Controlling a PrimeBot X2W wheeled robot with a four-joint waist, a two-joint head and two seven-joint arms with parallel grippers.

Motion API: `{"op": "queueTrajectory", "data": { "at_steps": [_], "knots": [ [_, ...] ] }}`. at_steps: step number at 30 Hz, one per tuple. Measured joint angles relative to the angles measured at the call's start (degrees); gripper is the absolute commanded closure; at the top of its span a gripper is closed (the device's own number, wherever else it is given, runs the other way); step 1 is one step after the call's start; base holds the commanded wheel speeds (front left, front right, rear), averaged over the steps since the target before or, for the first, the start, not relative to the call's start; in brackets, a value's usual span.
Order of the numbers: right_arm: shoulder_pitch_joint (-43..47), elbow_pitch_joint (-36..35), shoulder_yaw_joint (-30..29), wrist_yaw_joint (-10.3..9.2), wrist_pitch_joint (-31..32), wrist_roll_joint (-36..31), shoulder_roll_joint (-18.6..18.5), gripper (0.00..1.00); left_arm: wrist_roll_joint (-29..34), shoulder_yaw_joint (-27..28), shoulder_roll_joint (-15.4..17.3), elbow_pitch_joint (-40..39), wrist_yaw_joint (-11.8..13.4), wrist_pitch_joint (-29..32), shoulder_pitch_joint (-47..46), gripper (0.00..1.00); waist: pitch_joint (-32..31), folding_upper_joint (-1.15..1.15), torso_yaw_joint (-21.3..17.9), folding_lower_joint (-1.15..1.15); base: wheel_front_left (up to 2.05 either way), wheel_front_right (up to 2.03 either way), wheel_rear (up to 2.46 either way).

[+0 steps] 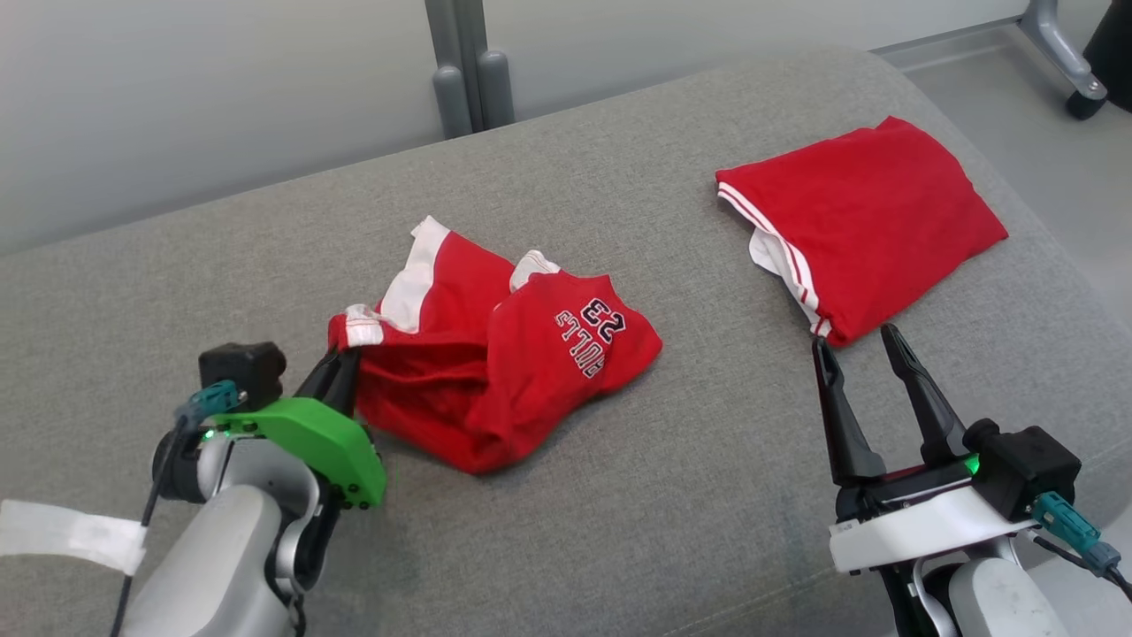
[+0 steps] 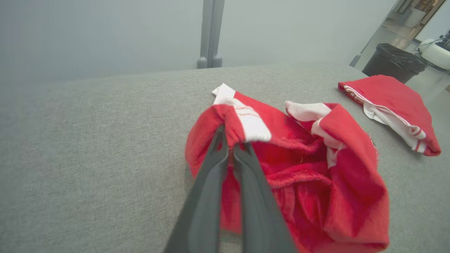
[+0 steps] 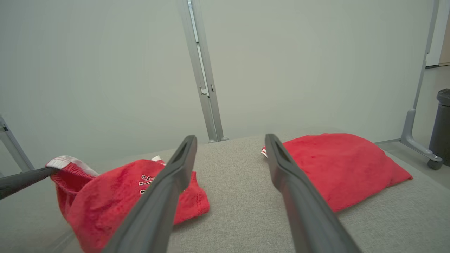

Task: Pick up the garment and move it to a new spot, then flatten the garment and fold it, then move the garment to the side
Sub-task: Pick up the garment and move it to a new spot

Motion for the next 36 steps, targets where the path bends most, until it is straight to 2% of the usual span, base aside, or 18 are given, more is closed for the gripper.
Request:
{"op": "queueTrajectory", "data": {
  "at_steps": [1,5,8,9,10,11,13,21,29,36],
  "knots": [
    [0.0,0.0,-0.1,0.00,0.0,0.0,0.0,0.00,0.1,0.1,0.9,-0.9,0.0,-0.4,0.7,1.00,0.0,0.00,0.3,0.00,0.00,0.00,0.00],
    [0.0,0.0,-0.1,0.00,0.0,0.0,-0.3,0.00,-0.1,1.3,4.6,-2.1,-0.1,-0.9,3.3,1.00,-0.1,0.00,1.3,0.00,0.00,0.00,0.00],
    [0.0,0.0,0.0,0.00,0.0,0.0,-0.5,0.00,-0.6,2.9,6.0,-0.4,0.2,-2.1,4.2,1.00,-0.1,0.00,1.7,0.00,0.00,0.00,0.00],
    [0.0,0.0,0.0,0.00,0.0,0.0,-0.5,0.00,-0.6,3.2,6.4,0.4,0.2,-2.8,4.3,0.97,0.0,0.00,1.7,0.00,0.00,0.00,0.00],
    [-0.1,0.1,0.1,0.00,0.0,0.0,-0.6,0.00,-1.0,3.8,6.5,1.4,0.2,-3.7,4.4,0.38,0.0,0.00,1.7,0.00,0.00,0.00,0.00],
    [-0.1,0.1,0.2,0.00,0.0,0.0,-0.7,0.00,-1.1,4.0,6.6,2.8,0.5,-3.9,4.4,0.00,0.0,0.00,1.7,0.00,0.00,0.00,0.00],
    [-0.1,0.2,0.3,0.00,0.0,0.0,-1.0,0.00,-1.0,4.1,6.6,5.0,1.0,-4.2,4.7,0.00,-0.1,0.00,1.6,0.00,0.00,0.00,0.00],
    [0.0,0.2,-0.4,0.00,0.0,0.0,-1.0,0.00,-1.6,3.6,5.0,6.5,0.5,-5.7,4.5,0.00,0.1,0.00,2.1,0.00,0.00,0.00,0.00],
    [0.0,0.2,-0.6,0.00,0.0,0.0,-0.8,0.00,-1.3,3.1,5.0,3.4,1.3,-6.0,4.2,0.00,-0.2,0.00,3.4,0.00,0.00,0.00,0.00],
    [0.6,0.5,-0.7,0.00,0.0,-0.1,-0.9,0.00,-0.9,3.6,6.0,-4.6,3.8,-6.4,6.5,0.00,-1.2,0.00,4.5,0.00,0.00,0.00,0.00]
  ]
}}
